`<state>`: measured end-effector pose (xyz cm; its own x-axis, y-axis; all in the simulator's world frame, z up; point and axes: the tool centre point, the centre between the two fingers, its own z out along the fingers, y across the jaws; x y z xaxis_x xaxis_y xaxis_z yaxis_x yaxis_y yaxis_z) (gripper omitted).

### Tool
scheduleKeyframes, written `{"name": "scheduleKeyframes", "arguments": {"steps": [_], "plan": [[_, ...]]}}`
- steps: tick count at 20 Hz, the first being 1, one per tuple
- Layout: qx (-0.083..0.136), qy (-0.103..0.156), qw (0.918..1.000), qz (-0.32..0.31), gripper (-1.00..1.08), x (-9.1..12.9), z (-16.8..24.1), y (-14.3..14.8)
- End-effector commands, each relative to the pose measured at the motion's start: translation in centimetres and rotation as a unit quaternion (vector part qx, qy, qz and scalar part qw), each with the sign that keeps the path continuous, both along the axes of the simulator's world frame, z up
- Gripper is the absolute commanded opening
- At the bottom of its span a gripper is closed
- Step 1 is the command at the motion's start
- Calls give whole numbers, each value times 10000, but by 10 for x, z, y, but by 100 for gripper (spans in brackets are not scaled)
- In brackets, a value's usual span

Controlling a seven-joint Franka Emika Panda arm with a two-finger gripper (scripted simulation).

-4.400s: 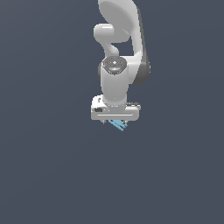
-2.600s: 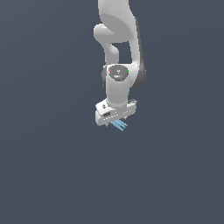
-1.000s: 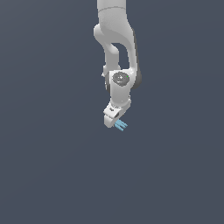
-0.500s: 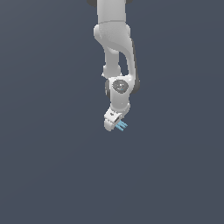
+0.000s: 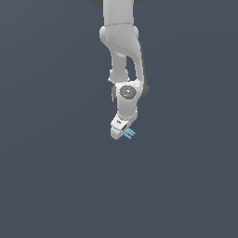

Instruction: Pick up the object and move it to a goal position.

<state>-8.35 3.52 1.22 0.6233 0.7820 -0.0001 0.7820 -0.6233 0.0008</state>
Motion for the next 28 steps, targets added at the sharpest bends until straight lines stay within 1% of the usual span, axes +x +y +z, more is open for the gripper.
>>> {"name": "scheduleKeyframes", "arguments": {"steps": [1,7,13,19,28], "plan": [[2,4,10000,2,-100,0,-1,0],[0,1,10000,1,-100,3,3,3],[3,1,10000,1,-100,16,19,17],[7,2,10000,2,-100,40,48,42],[13,4,10000,1,-100,88,103,89]]}}
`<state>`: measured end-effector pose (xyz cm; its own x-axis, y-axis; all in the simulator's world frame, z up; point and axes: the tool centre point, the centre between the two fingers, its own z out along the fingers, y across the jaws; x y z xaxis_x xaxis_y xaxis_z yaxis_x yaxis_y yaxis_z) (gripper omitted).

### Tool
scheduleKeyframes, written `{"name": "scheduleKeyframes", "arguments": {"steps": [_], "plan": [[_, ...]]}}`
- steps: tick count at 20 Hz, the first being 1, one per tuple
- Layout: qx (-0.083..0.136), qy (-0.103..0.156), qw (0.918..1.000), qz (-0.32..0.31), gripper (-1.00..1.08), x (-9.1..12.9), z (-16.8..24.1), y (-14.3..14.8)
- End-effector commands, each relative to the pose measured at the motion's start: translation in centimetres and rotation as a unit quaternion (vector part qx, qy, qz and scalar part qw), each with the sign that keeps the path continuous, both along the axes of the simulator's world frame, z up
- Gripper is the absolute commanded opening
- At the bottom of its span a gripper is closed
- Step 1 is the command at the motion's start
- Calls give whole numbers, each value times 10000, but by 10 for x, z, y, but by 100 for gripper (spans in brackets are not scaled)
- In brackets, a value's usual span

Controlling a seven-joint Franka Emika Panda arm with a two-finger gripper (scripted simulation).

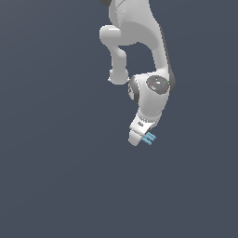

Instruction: Pick up the object and move it to a goal position.

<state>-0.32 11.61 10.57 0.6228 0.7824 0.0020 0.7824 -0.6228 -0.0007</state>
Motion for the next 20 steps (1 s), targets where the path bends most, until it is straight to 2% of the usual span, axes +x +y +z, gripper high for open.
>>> {"name": "scheduleKeyframes", "arguments": {"steps": [1,11,20], "plan": [[1,4,10000,-2,-100,13,15,13],[-1,5,10000,-5,-100,58,63,54],[-8,4,10000,-6,-100,87,93,81]]}}
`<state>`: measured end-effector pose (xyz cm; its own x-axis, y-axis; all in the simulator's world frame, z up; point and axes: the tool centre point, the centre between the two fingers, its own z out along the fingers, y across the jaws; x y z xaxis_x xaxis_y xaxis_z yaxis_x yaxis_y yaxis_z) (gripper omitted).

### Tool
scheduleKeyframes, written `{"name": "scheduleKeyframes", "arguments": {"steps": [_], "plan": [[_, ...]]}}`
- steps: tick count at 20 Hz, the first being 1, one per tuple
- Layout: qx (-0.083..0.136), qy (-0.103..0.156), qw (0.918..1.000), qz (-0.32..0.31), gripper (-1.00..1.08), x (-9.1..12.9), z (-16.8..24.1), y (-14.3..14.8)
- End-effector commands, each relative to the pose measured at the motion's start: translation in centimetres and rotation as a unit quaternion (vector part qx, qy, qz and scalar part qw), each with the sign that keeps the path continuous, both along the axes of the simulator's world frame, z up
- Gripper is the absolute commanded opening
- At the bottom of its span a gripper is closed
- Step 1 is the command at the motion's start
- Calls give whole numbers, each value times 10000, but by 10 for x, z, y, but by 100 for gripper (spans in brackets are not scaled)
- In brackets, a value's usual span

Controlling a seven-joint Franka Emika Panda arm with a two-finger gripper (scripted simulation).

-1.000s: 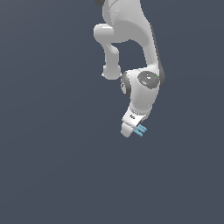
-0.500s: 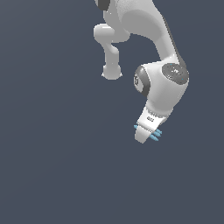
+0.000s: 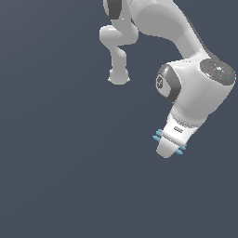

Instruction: Pick up the object and move it to a goal position.

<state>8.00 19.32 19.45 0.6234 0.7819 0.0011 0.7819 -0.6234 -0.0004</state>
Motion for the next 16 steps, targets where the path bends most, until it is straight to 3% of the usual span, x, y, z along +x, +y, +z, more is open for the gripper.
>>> {"name": "scheduleKeyframes", "arguments": {"steps": [1,16], "plan": [[-3,3,10000,-2,-100,6,6,5],[-6,2,10000,0,-100,20,19,17]]}}
